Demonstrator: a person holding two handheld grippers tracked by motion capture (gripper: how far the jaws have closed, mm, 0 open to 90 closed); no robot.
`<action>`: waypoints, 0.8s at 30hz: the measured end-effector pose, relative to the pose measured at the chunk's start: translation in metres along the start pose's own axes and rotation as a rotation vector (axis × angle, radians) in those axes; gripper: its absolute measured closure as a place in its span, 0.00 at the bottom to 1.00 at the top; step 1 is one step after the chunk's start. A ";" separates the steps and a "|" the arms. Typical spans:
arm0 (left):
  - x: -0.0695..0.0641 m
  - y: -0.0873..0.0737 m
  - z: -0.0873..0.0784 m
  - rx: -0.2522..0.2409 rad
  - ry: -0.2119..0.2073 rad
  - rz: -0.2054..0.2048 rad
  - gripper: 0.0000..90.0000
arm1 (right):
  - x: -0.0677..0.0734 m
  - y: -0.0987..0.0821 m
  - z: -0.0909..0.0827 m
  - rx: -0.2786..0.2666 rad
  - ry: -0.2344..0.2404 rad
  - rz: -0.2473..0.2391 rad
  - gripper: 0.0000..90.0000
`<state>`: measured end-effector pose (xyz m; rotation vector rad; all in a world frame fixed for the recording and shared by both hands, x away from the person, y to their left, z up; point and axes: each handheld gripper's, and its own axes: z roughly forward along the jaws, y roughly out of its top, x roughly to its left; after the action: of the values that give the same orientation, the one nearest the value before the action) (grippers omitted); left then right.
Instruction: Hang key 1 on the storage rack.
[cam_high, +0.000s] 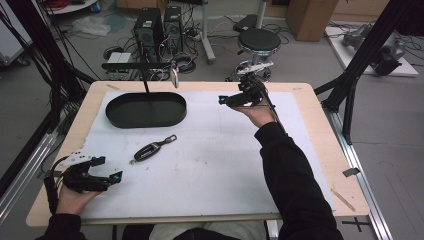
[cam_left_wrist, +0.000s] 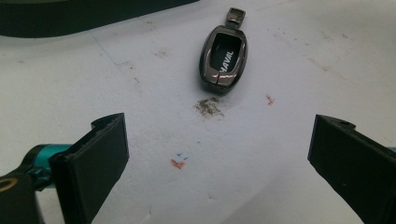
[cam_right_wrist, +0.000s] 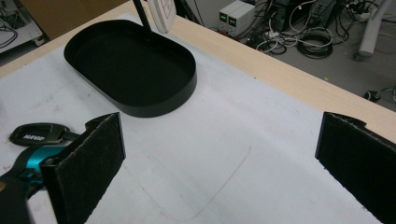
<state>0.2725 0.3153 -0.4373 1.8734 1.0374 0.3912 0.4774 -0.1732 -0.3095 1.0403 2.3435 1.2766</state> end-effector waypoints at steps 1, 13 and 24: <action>0.000 0.000 0.000 0.001 -0.001 -0.002 0.06 | -0.001 -0.003 -0.001 -0.002 -0.002 0.002 0.01; 0.000 0.000 0.000 -0.001 0.000 -0.002 0.06 | -0.011 -0.034 -0.016 -0.007 -0.029 0.037 0.01; 0.000 0.000 0.000 0.000 0.002 -0.002 0.06 | -0.006 -0.057 -0.028 -0.004 -0.037 0.029 0.01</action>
<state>0.2731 0.3153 -0.4372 1.8718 1.0404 0.3921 0.4398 -0.2149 -0.3405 1.0917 2.3052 1.2610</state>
